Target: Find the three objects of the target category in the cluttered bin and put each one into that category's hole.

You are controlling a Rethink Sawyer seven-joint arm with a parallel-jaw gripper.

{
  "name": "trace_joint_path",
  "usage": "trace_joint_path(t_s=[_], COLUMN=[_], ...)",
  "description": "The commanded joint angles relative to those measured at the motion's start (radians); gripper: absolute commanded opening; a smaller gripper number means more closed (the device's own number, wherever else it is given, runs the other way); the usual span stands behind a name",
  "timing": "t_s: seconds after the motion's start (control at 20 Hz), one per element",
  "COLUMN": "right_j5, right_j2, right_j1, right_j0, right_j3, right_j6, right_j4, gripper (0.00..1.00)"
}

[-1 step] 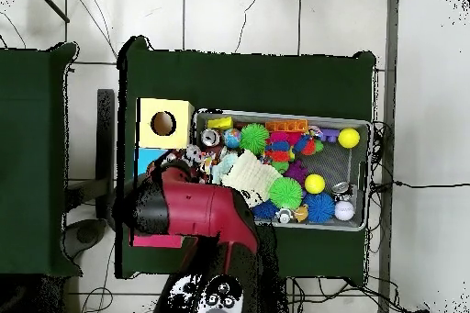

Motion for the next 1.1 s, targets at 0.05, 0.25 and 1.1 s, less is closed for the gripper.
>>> trace_joint_path(t_s=[0.05, 0.25, 1.1], right_j5=[0.031, 0.034, -0.04], right_j2=[-0.031, -0.055, -0.075], right_j1=[0.078, 0.096, 0.176], right_j0=[0.05, 0.081, 0.113], right_j3=[-0.01, -0.021, -0.029], right_j6=[0.296, 0.286, 0.234], right_j4=[0.09, 0.127, 0.23], gripper=[0.0, 0.0, 0.0])
